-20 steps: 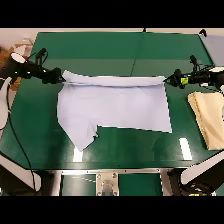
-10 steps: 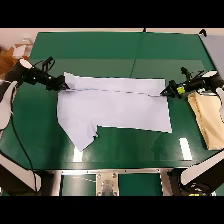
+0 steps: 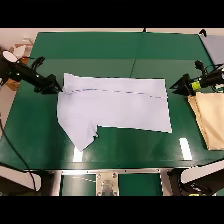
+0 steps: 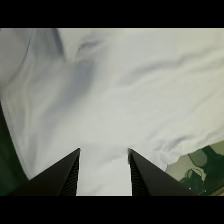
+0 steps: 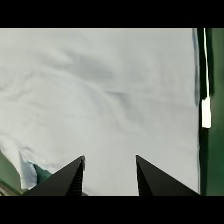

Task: Fold the shirts.

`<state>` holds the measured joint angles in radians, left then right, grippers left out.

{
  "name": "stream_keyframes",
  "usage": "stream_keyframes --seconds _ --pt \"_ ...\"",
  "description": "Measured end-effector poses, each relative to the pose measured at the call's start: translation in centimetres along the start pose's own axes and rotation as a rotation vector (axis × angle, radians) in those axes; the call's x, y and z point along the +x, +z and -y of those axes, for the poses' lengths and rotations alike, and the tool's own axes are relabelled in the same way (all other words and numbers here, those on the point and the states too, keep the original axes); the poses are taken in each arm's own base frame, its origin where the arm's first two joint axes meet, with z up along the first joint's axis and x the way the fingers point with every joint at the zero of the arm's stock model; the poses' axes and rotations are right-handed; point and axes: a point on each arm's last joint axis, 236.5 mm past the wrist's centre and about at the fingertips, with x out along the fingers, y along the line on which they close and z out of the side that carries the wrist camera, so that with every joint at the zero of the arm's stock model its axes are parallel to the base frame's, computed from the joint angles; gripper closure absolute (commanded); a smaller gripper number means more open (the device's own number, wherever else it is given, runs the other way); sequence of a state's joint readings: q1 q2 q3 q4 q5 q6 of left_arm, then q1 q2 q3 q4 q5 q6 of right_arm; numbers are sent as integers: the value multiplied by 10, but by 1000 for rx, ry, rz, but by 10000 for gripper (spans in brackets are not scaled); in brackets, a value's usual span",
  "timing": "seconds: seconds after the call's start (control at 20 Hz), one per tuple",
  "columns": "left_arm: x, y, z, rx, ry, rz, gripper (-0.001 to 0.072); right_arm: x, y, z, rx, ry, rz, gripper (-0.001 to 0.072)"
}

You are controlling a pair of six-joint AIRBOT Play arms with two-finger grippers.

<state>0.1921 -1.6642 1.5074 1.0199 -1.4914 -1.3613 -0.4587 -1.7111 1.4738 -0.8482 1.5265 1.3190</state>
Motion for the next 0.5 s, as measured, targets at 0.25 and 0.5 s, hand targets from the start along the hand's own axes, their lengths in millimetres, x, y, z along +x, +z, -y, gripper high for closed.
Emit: stream_keyframes --seconds 0.25,0.5 --pt "9 -103 -3 -59 49 -28 334 -1 -88 14 85 10 13 343" --pt "50 -176 -10 -172 30 26 147 14 -130 20 151 0 231 341"
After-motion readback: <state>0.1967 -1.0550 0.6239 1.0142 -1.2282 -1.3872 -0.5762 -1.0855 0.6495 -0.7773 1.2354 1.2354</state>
